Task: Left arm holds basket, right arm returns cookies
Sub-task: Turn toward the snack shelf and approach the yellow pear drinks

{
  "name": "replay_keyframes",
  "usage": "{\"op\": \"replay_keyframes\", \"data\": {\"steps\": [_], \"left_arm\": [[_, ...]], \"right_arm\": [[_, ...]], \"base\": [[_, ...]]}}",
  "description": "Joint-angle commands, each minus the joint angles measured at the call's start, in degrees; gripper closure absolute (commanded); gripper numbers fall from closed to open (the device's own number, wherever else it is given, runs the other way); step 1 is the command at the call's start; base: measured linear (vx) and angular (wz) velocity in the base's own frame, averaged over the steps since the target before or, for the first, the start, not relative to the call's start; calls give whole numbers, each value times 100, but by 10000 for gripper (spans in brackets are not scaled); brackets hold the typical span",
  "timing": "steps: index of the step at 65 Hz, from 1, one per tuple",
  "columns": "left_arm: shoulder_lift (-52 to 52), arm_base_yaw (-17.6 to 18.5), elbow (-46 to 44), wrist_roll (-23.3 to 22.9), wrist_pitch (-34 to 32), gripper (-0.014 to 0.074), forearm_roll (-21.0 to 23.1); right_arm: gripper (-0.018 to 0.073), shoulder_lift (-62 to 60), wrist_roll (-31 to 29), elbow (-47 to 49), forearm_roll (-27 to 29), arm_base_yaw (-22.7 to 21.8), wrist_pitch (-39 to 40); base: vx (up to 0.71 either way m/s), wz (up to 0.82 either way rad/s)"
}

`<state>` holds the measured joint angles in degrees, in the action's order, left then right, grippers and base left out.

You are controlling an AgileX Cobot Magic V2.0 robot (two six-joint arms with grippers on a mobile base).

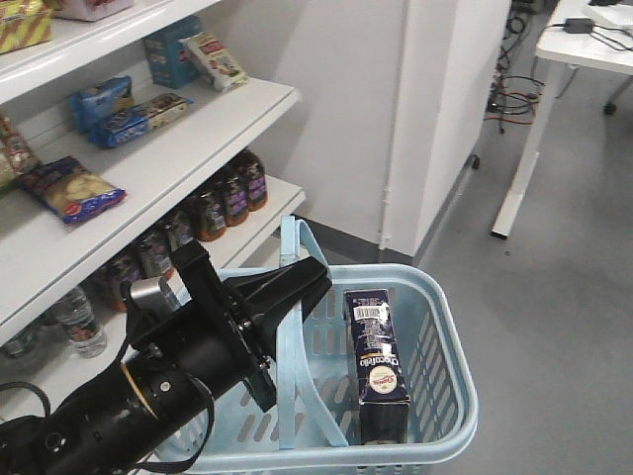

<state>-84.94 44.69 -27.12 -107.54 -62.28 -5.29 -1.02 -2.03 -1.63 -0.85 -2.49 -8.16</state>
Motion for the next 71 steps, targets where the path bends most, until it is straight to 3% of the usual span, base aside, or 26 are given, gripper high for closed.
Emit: {"op": "replay_keyframes", "data": {"steps": [1,71], "left_arm": [[229,33,-153,-9,-1466,599,67],[229,33,-153,-9,-1466,599,67]], "right_arm": [[566,-34,-33,-99,-26,-24,434],[566,-34,-33,-99,-26,-24,434]], "base": [[6,56],[7,55]]}}
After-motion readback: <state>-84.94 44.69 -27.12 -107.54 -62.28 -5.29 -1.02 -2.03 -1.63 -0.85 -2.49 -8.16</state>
